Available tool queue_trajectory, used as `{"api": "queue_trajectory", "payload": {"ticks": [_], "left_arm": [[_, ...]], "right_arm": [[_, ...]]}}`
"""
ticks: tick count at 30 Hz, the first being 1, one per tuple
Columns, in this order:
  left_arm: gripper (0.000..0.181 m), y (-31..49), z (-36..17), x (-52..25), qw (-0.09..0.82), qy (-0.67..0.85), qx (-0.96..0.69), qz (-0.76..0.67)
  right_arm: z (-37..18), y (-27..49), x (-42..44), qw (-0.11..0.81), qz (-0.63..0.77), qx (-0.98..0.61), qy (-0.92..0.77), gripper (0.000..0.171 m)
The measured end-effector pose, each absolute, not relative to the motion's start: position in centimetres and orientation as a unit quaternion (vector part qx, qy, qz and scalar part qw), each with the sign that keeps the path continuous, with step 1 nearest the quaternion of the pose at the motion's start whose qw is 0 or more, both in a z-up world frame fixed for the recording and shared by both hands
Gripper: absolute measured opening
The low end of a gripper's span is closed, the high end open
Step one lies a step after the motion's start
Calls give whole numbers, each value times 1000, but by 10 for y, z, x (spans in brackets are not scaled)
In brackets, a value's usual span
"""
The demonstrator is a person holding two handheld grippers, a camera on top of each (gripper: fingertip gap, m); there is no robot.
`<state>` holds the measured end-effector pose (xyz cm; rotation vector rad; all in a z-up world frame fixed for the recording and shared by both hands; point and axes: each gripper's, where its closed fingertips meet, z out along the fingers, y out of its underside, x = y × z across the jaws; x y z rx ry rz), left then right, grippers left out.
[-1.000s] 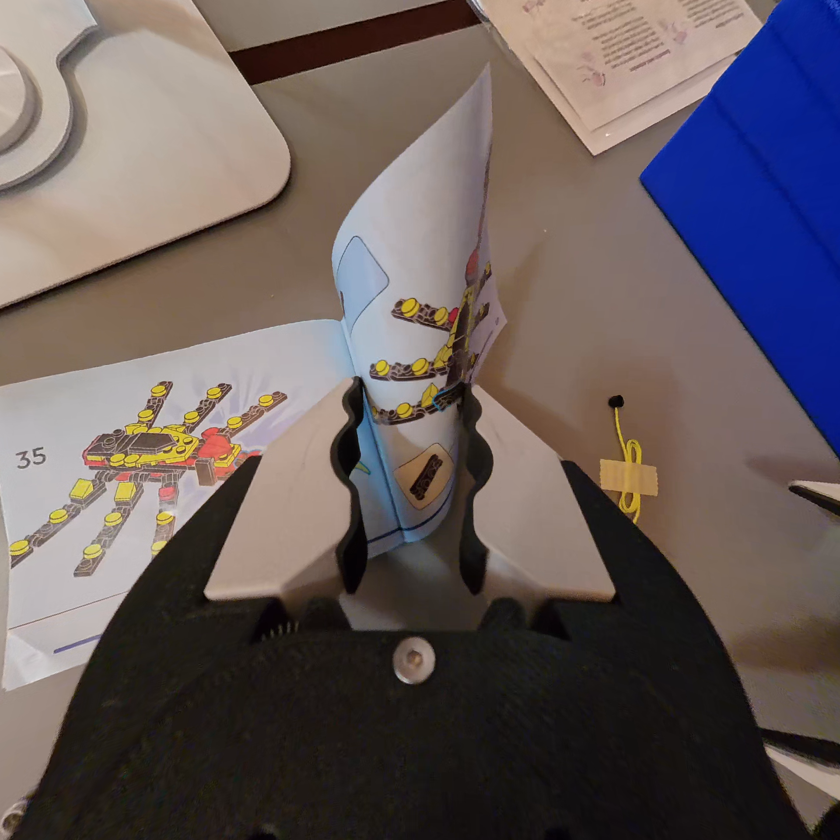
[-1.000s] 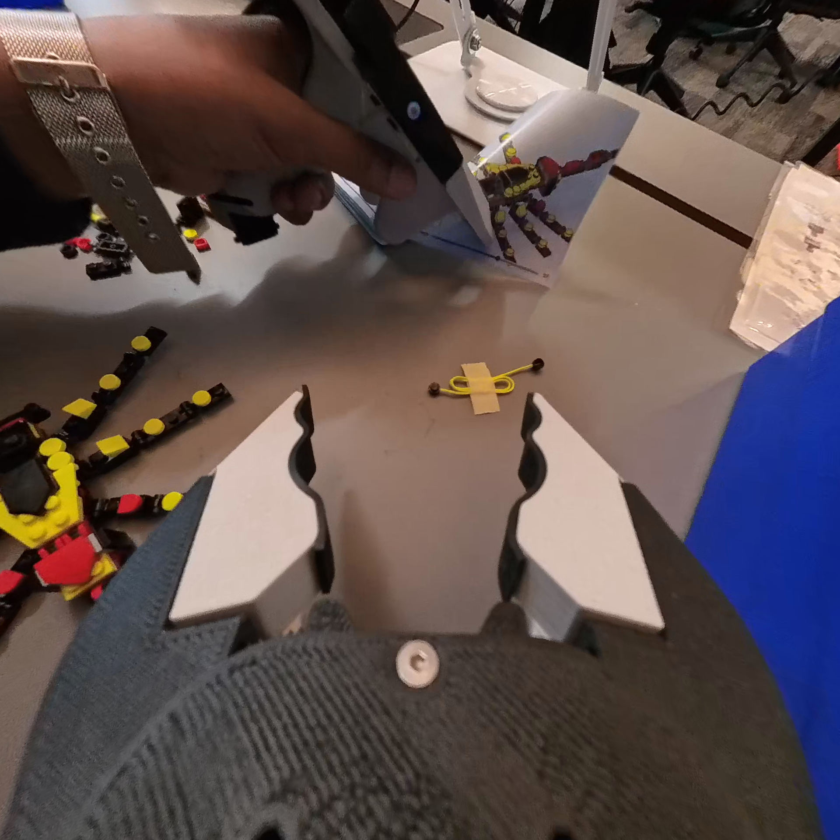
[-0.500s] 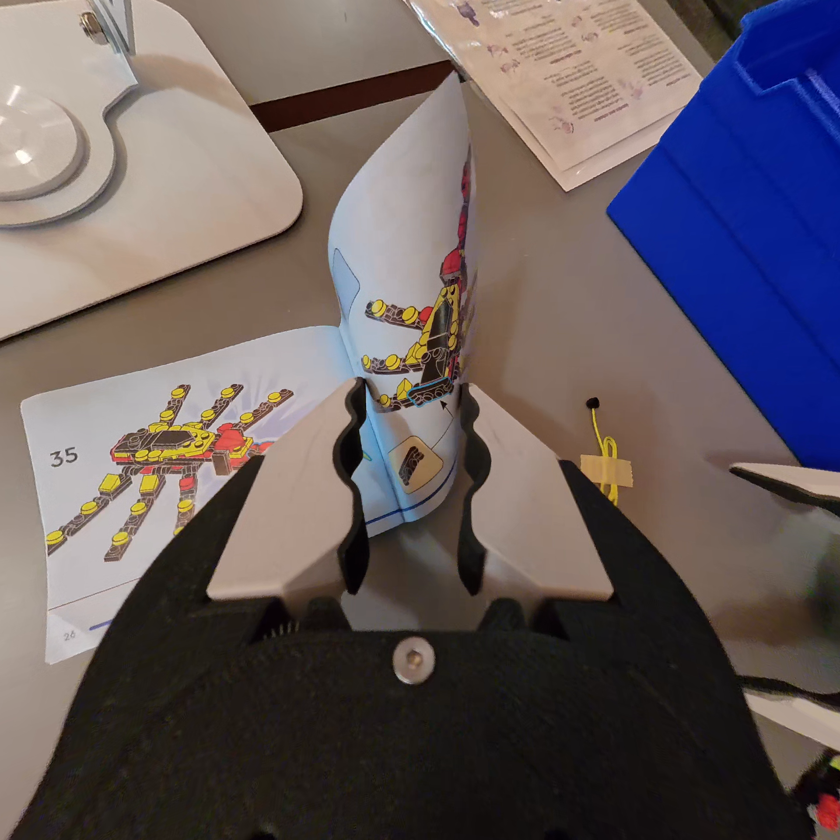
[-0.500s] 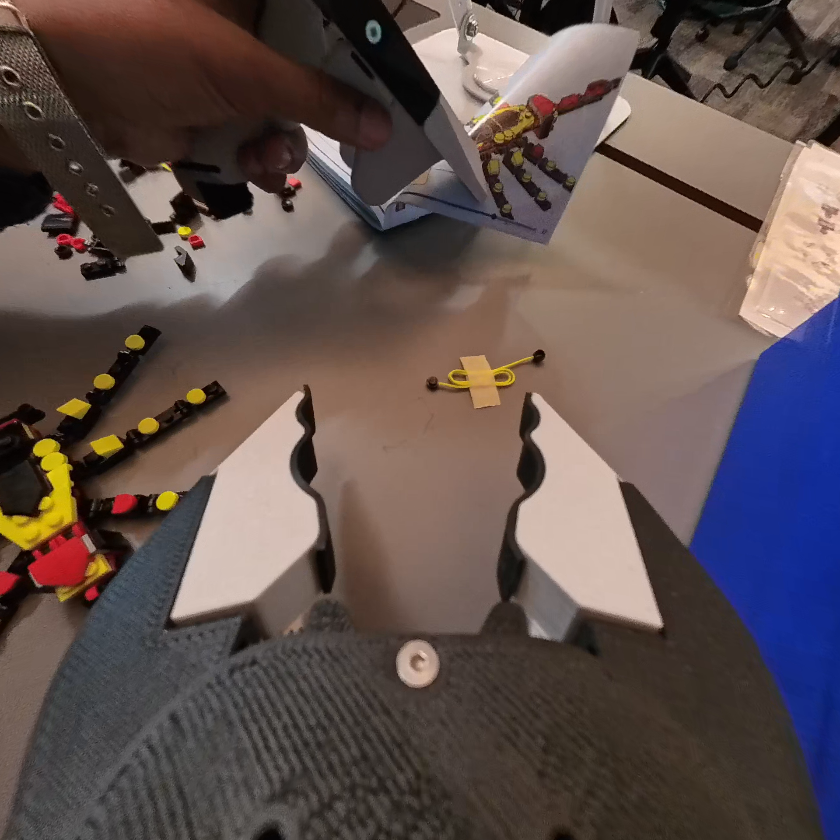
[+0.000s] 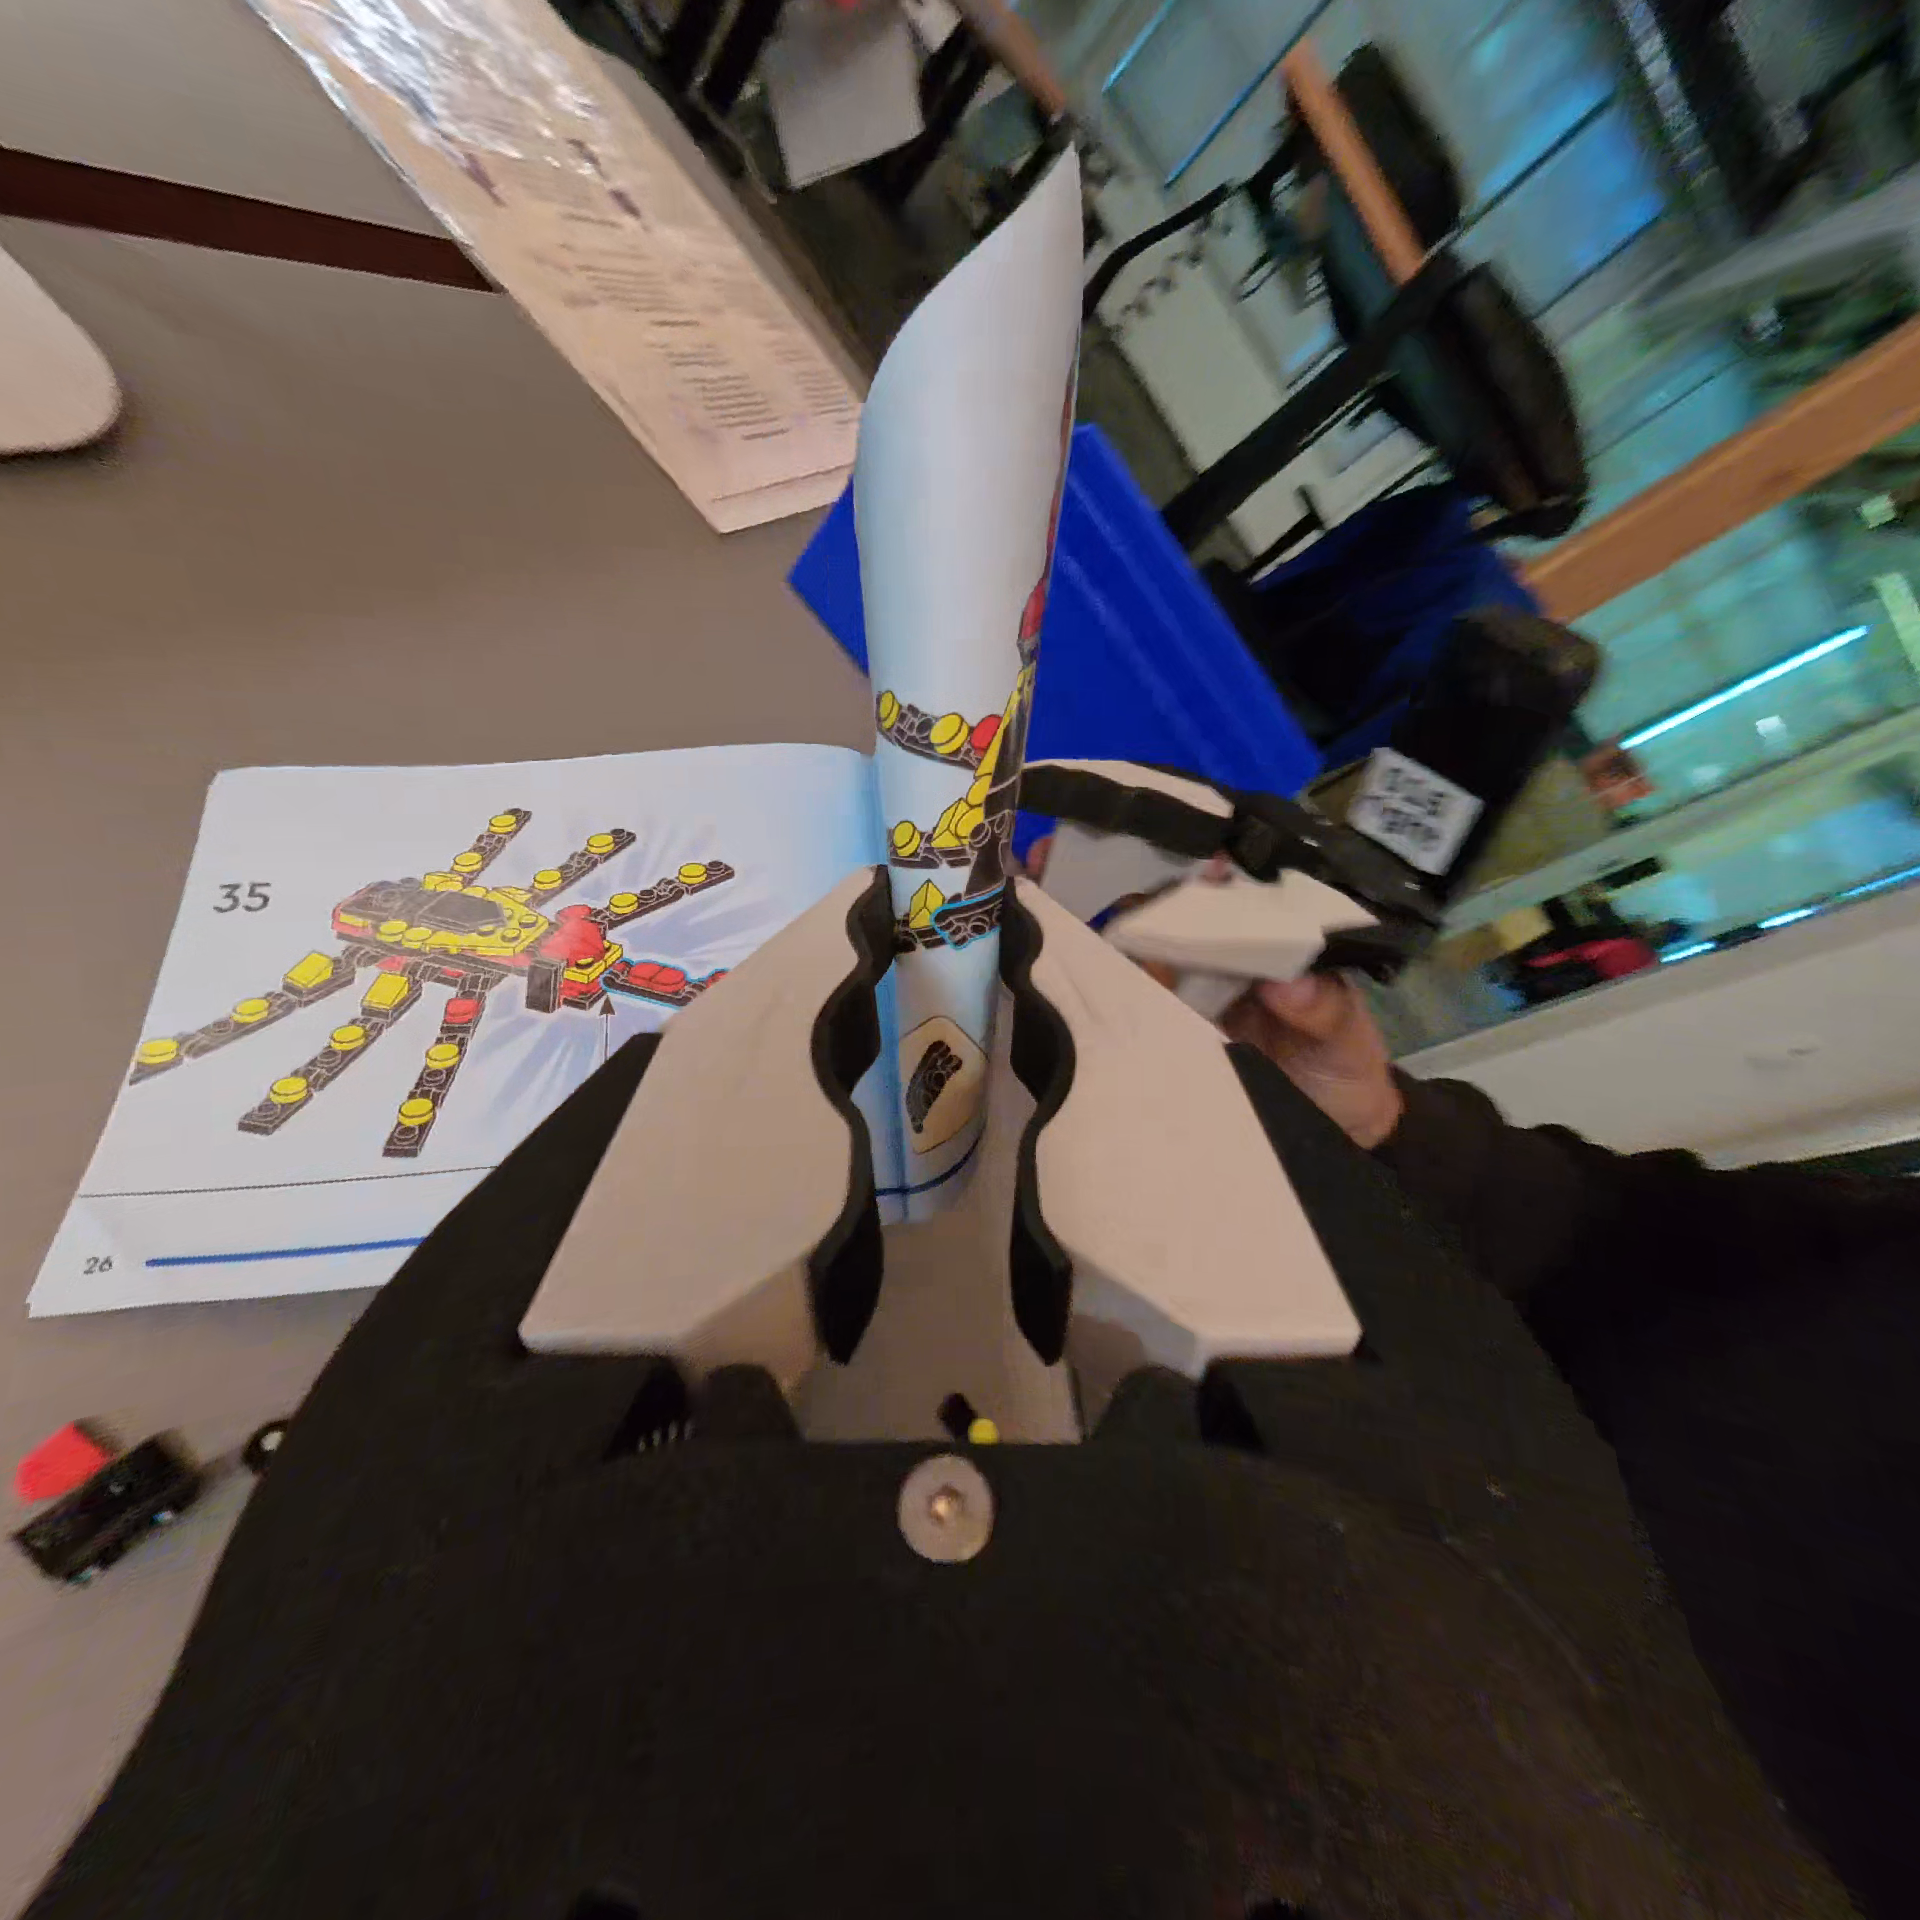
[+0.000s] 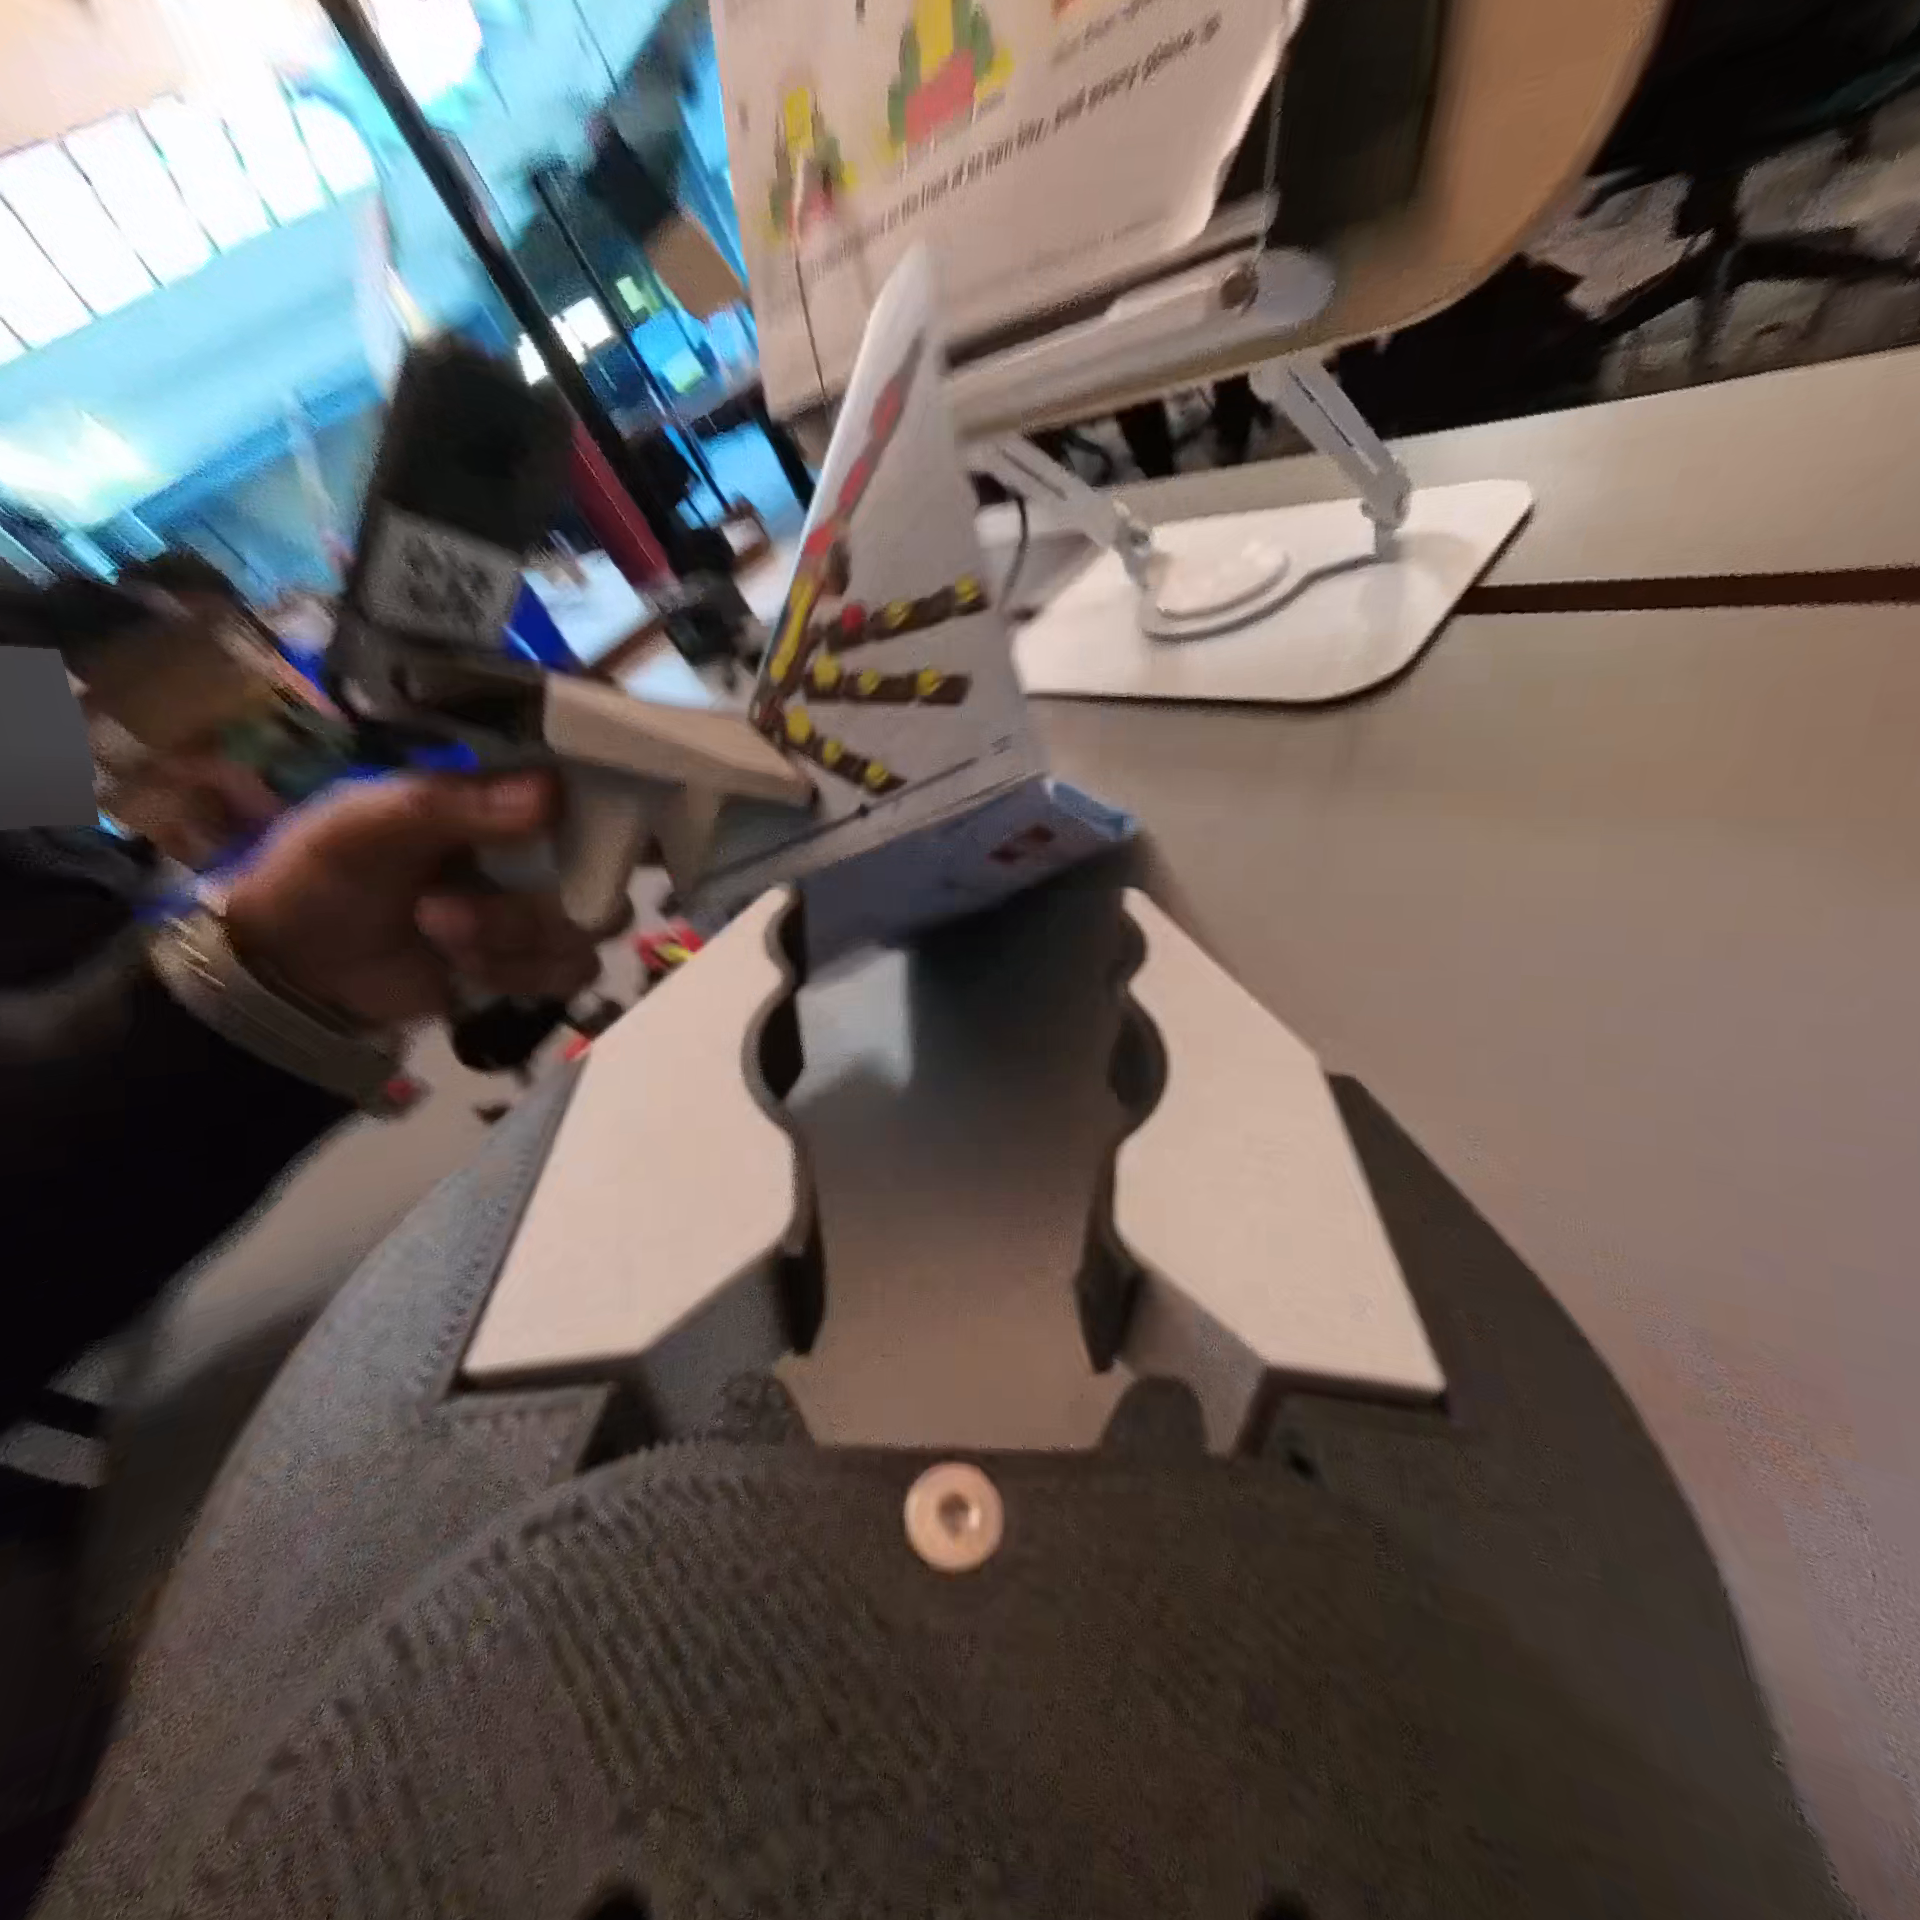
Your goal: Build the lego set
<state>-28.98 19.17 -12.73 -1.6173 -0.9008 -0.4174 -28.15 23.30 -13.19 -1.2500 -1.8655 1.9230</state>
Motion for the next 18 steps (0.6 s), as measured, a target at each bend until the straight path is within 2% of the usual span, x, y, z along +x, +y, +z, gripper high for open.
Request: {"api": "queue_trajectory", "payload": {"ticks": [3, 10, 13, 18], "left_arm": [[19, 188, -124, -286, 601, -385, -667, -211], [22, 193, -125, -278, 608, -373, -656, -245], [21, 192, -127, -281, 609, -379, -655, -238], [22, 191, -130, -282, 606, -385, -655, -238]], "right_arm": [[-119, 245, -286, 57, 688, -451, -566, 34], [-112, 237, -282, 80, 680, -427, -591, 21], [-108, 232, -277, 71, 687, -409, -596, 0], [-103, 229, -273, 66, 693, -396, -598, 0]]}}
